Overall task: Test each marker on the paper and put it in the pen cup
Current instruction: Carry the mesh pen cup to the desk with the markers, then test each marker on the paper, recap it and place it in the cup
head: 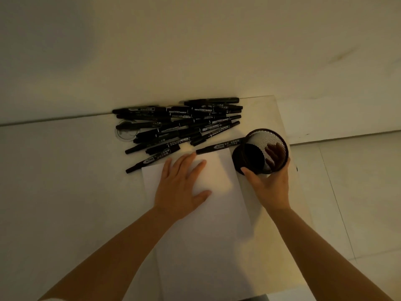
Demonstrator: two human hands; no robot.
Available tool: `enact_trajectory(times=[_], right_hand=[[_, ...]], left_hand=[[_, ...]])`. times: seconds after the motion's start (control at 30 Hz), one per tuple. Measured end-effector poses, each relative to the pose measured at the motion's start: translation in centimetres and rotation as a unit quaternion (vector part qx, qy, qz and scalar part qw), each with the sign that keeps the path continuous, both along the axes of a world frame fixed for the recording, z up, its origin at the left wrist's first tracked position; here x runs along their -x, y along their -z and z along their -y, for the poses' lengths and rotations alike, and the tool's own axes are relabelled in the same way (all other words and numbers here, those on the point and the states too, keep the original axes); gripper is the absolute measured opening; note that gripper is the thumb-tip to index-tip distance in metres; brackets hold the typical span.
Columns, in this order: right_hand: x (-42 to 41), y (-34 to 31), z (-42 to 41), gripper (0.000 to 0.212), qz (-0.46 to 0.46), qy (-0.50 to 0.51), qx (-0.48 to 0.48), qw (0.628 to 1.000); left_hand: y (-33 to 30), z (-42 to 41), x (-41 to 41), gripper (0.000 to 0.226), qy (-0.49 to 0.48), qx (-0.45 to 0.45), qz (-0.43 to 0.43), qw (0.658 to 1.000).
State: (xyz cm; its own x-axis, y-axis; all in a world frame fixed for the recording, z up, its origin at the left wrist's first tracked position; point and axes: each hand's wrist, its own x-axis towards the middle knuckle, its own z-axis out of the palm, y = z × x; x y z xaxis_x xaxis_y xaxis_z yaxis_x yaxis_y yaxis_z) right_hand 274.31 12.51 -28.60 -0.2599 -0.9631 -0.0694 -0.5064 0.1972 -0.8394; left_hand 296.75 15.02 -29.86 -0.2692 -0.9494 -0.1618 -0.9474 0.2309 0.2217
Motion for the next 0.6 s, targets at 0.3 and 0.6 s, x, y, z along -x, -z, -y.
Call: enact_trajectory(times=[0.3, 0.6], right_hand=[[0.0, 2.1, 1.1, 0.089, 0.016, -0.017, 0.118, 0.993], [0.7, 3.1, 1.4, 0.083, 0.003, -0.023, 0.184, 0.983]], left_hand=[[1.5, -0.2, -0.4, 0.073, 0.002, 0.079, -0.036, 0.996], [2.4, -0.2, -1.0, 0.068, 0.007, 0.116, -0.046, 0.992]])
